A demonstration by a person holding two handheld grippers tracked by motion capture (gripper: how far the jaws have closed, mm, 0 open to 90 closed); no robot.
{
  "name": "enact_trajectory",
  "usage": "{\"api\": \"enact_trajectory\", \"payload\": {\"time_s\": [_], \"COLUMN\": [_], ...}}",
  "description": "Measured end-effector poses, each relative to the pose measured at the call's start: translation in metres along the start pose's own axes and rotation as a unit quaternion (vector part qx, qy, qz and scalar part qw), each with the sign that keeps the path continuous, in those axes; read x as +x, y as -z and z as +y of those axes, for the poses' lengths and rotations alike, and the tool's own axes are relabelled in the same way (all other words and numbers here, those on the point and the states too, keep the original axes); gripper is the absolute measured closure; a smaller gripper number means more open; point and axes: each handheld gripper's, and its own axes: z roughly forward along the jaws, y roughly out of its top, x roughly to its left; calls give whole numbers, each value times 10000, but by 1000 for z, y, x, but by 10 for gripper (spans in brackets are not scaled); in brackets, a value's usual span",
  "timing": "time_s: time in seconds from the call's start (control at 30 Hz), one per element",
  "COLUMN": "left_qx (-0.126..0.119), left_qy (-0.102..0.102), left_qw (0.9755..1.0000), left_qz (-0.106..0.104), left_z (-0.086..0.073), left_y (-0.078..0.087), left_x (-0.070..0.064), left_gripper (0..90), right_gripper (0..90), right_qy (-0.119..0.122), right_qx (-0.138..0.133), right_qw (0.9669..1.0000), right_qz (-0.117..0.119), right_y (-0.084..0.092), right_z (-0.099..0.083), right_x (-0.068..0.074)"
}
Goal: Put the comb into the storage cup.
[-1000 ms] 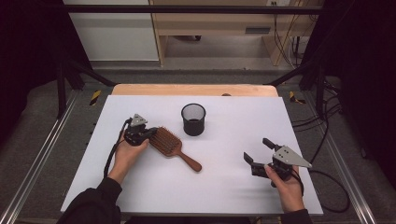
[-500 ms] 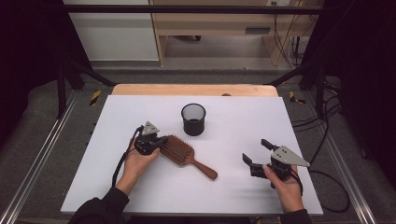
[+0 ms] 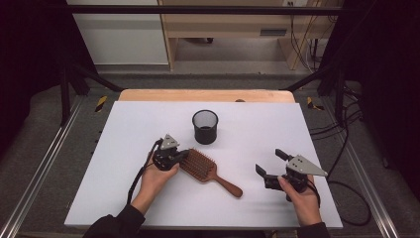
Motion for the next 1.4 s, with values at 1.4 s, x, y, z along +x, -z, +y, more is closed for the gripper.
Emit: {"api": "enact_trajectory", "payload": {"time_s": [1.4], "left_qx": [-626], "left_qy": [-118], "left_qw": [9976], "left_qz": [-275], "left_z": [3], "left_y": [16], "left_x": [-32], "left_gripper": [900], "right_gripper": [59], "right_qy": [-215], "right_qx": [458], "right_qw": [9985], "right_qz": [198], "right_y": [-4], "right_z": [3], "right_x": [5]}}
